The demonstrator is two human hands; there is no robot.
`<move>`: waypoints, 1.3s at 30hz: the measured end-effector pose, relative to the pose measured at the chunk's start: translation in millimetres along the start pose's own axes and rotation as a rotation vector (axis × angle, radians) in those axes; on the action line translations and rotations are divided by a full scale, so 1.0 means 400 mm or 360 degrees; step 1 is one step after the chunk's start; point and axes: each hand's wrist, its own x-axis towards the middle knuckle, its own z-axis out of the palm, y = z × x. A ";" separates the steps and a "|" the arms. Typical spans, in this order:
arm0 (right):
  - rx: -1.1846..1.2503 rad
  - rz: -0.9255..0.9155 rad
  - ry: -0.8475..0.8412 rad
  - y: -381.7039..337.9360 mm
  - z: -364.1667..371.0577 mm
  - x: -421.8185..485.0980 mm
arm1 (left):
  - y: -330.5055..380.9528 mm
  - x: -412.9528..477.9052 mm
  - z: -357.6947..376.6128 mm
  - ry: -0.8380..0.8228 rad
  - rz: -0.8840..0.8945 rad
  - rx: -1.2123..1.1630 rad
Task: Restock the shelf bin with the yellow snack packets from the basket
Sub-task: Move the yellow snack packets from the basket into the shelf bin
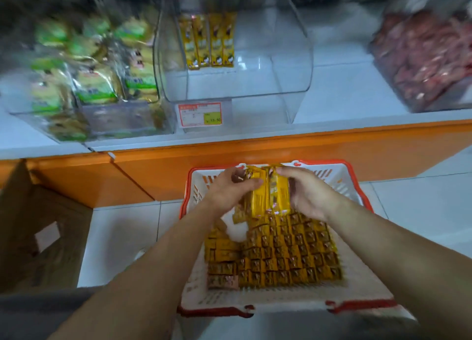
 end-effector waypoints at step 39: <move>0.0104 -0.0597 0.0424 -0.256 0.211 -0.245 | 0.351 -0.250 -0.034 0.0151 0.0555 -0.0570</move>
